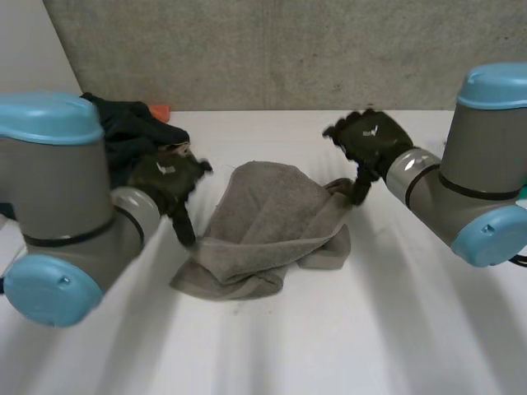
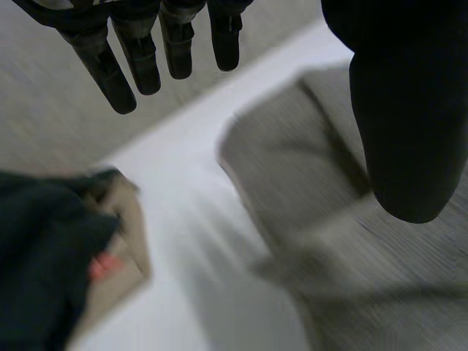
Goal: Fold the laundry.
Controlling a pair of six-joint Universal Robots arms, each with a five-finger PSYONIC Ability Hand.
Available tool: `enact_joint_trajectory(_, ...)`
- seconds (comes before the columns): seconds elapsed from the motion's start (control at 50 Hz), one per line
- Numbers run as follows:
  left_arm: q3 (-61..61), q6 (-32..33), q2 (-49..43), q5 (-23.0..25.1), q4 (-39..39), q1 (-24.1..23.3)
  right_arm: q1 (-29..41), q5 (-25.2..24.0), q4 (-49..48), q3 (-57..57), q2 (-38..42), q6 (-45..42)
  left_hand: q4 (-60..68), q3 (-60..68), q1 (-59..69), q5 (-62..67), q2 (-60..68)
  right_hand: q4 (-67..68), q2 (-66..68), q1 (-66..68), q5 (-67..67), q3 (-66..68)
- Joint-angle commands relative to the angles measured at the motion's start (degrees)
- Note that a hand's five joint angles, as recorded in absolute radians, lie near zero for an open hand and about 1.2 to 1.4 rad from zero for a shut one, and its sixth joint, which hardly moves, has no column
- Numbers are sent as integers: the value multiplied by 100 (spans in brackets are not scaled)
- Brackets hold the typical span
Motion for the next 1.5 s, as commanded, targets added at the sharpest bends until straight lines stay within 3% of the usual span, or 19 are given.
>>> enact_joint_trajectory(0.02, 150, 145, -548, -173, -235, -297, -335, -717, -282, -87, 692, -1518, -115, -169, -98, -246, -144, 395, 391, 299, 332, 383)
enact_joint_trajectory(0.12, 396, 452, -1109, -138, 46, -227, -371, -1113, -826, -113, 1210, -1809, -115, -169, -98, -246, -144, 531, 526, 434, 468, 519)
enact_joint_trajectory(0.26, 634, 778, -1506, -129, 47, -130, -370, -929, -1249, -201, 1606, -2257, -115, -169, -98, -246, -144, 1118, 1114, 1022, 1055, 1107)
enact_joint_trajectory(0.42, 871, 1006, -1849, -208, 345, -156, -397, -823, -1776, -386, 2011, -2302, 1587, 1532, 1603, 1455, 1557, 2111, 2107, 2015, 2048, 2100)
enact_joint_trajectory(0.48, 906, 1077, -1946, -182, 354, -200, -423, -815, -1865, -438, 2090, -2214, 3248, 3193, 3264, 3116, 3218, 3236, 3231, 3139, 3172, 3224)
enact_joint_trajectory(0.5, 924, 1112, -1963, -138, 363, -226, -432, -815, -1900, -439, 2082, -2127, 4869, 4815, 4886, 4737, 4839, 4438, 4434, 4342, 4375, 4426)
enact_joint_trajectory(0.54, 941, 1103, -1946, -68, 363, -253, -432, -823, -1935, -412, 2038, -2021, 6876, 6822, 6893, 6745, 6847, 6492, 6487, 6395, 6428, 6480)
enact_joint_trajectory(0.64, 1064, 1103, -1666, 29, 293, -270, -449, -806, -1909, -219, 1582, -1661, 6885, 6831, 6902, 6754, 6856, 6824, 6820, 6728, 6761, 6813)
enact_joint_trajectory(0.8, 1267, 1138, -6, -67, 170, -34, -643, -639, -1882, 370, -88, -764, 6885, 6831, 6902, 6754, 6856, 6824, 6820, 6728, 6761, 6813)
enact_joint_trajectory(0.86, 1310, 1156, 846, 3, 205, 125, -757, -569, -1437, 519, -904, -264, 6885, 6831, 6902, 6754, 6856, 6824, 6820, 6728, 6761, 6813)
enact_joint_trajectory(1.02, 1293, 1165, 1306, 311, 152, 327, -889, -665, 243, 572, -2058, 291, 6885, 6831, 6902, 6754, 6856, 6824, 6820, 6728, 6761, 6813)
enact_joint_trajectory(1.1, 1214, 1173, 965, 249, 143, 546, -793, -963, 1033, 747, -2015, 379, 6885, 6831, 6902, 6754, 6856, 6824, 6820, 6728, 6761, 6813)
enact_joint_trajectory(1.24, 1126, 1147, 50, 196, 117, 784, -573, -1105, 1299, 959, -1338, 318, 6885, 6831, 6902, 6754, 6856, 6824, 6820, 6728, 6761, 6813)
enact_joint_trajectory(1.4, 1520, 1182, -1172, 319, 371, 1004, -406, -569, 580, 494, -125, 467, 6885, 6831, 6902, 6754, 6856, 6824, 6820, 6728, 6761, 6813)
enact_joint_trajectory(1.5, 2643, 903, -1427, 617, 1187, 1179, -318, -227, -332, -576, 341, 993, 6885, 6831, 6902, 6754, 6856, 6824, 6820, 6728, 6761, 6813)
